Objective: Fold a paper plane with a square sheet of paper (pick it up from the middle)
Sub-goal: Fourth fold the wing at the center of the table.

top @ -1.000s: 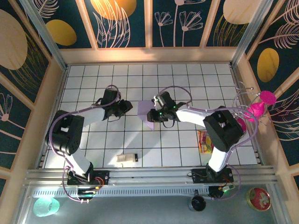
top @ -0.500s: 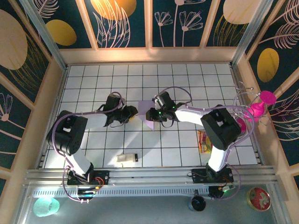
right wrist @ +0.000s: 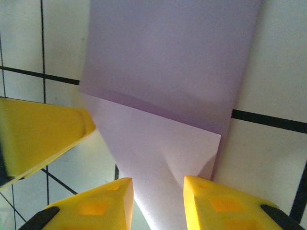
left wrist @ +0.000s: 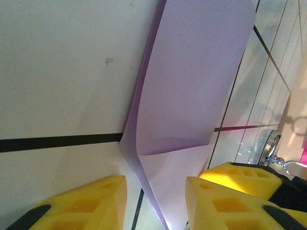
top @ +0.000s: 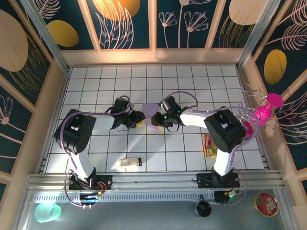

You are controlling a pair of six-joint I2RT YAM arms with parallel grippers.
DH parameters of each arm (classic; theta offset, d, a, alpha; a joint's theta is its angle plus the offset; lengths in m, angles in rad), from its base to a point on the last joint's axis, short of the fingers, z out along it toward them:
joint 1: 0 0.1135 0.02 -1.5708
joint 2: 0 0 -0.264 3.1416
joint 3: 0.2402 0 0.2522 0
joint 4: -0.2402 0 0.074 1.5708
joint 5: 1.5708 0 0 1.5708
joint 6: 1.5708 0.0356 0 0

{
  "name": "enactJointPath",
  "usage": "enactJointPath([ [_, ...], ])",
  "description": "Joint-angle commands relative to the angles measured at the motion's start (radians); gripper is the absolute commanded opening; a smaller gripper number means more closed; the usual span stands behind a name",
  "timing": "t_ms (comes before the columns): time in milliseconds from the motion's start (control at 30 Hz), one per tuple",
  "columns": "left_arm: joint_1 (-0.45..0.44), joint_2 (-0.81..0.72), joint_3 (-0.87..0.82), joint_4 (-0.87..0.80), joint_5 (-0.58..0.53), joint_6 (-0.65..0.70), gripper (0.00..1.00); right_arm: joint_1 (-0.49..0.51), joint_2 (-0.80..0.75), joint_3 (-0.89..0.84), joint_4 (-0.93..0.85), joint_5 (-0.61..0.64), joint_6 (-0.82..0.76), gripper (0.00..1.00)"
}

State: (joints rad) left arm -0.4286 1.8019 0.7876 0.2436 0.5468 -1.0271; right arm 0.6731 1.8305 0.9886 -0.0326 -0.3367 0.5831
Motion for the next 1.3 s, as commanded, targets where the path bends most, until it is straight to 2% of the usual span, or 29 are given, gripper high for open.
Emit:
enactJointPath([
  [0, -0.002, 0.013, 0.021, 0.027, 0.027, -0.011, 0.33, -0.009, 0.02, -0.016, 0.013, 0.015, 0.005, 0.34],
  [200, -0.001, 0.028, 0.036, 0.036, 0.033, -0.011, 0.31, -0.012, 0.032, -0.023, 0.015, 0.011, 0.001, 0.33],
  [667, 0.002, 0.053, 0.062, 0.01, 0.009, 0.0, 0.37, -0.015, 0.037, -0.035, 0.02, 0.013, 0.0, 0.32],
  [800, 0.004, 0.066, 0.083, 0.023, 0.043, 0.012, 0.36, -0.015, 0.04, -0.036, 0.02, 0.013, -0.003, 0.3],
  [1133, 0.035, 0.143, 0.179, -0.08, 0.18, 0.212, 0.33, -0.017, 0.043, -0.041, 0.019, 0.016, -0.008, 0.28],
  [1267, 0.047, 0.175, 0.22, -0.118, 0.196, 0.259, 0.32, -0.017, 0.042, -0.045, 0.019, 0.019, -0.008, 0.28],
])
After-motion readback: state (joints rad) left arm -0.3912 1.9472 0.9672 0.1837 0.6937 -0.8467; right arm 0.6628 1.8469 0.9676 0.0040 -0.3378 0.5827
